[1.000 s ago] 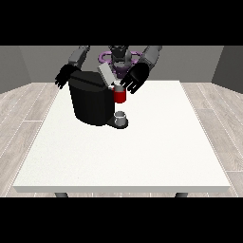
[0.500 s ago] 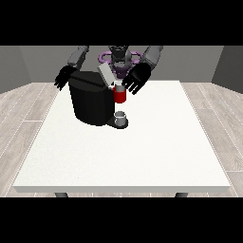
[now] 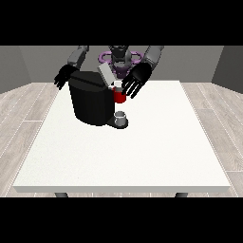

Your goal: Insert the coffee pod into the coffee machine and close the lid

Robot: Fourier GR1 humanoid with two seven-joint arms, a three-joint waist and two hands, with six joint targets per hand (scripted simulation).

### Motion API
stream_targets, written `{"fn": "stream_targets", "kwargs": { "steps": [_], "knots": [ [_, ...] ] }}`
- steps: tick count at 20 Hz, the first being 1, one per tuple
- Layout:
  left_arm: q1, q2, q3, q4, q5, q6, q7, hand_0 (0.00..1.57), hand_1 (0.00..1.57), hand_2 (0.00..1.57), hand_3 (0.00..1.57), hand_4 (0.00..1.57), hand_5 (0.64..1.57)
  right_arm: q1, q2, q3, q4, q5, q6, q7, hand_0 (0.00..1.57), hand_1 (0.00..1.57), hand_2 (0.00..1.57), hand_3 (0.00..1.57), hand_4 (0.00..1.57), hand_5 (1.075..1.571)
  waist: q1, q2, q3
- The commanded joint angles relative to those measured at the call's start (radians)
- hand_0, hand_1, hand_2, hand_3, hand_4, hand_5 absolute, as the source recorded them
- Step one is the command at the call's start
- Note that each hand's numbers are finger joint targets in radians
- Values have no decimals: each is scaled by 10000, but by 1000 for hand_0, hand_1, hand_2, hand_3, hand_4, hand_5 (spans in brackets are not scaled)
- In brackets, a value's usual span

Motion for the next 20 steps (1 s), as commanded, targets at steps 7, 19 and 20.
{"fn": "stream_targets", "kwargs": {
  "steps": [7,19,20],
  "knots": [
    [180,16,-119,72,-253,-385,-68,0,0,0,0,0,1571,557,354,310,30,200,-137,-524,0,0,0,0,424,1571,89,-327,-16],
    [1197,-582,56,-275,27,-554,-106,0,0,0,0,0,1571,1322,361,150,21,66,-223,-478,0,0,0,0,430,1571,825,-1670,-18],
    [1561,-705,370,-90,244,-165,-33,0,0,0,0,0,1571,1432,115,219,-565,-139,104,306,0,0,0,0,424,1571,538,-2015,-23]
  ]
}}
